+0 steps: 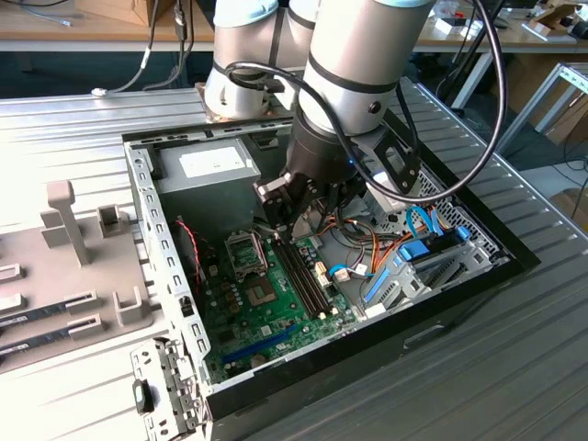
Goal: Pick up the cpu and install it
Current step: 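Place the cpu into insertion slot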
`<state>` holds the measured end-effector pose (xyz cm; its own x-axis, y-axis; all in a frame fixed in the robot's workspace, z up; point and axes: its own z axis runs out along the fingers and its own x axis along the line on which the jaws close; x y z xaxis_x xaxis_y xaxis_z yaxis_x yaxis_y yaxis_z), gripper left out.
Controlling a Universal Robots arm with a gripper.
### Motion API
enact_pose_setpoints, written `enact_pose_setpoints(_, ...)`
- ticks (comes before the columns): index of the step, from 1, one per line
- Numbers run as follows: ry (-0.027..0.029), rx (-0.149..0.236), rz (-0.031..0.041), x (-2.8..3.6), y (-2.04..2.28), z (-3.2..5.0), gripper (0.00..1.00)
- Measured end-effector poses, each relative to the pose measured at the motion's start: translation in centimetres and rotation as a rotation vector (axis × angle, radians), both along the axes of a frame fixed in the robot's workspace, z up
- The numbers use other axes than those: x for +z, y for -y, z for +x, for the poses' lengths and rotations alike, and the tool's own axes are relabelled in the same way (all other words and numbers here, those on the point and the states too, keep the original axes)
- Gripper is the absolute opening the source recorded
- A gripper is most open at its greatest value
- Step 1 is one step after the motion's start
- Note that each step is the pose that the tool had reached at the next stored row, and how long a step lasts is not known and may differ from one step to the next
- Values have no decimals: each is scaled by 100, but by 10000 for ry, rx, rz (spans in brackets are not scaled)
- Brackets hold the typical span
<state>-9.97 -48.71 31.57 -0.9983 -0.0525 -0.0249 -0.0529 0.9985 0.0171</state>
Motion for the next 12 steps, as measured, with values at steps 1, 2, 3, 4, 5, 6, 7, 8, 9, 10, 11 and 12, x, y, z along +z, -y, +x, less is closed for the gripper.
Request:
enact_pose_setpoints(1, 0, 0, 0, 0, 0, 2, 47)
enact_pose_setpoints(2, 0, 0, 0, -1, 0, 2, 47)
enact_pose_setpoints(3, -1, 0, -1, -1, 0, 2, 47)
enact_pose_setpoints(4, 0, 0, 0, -3, 0, 2, 47)
enact_pose_setpoints(5, 0, 0, 0, -5, 0, 2, 47)
enact_pose_setpoints(6, 0, 0, 0, -7, 0, 2, 47)
enact_pose_setpoints(7, 0, 0, -1, -9, 0, 2, 47)
enact_pose_setpoints(8, 1, 0, 0, -10, 0, 2, 47)
enact_pose_setpoints(9, 0, 1, 0, -11, 0, 2, 47)
enact_pose_setpoints(10, 0, 1, 0, -13, 0, 2, 47)
enact_pose_setpoints(11, 0, 1, 0, -15, 0, 2, 47)
enact_pose_setpoints(12, 0, 1, 0, -16, 0, 2, 47)
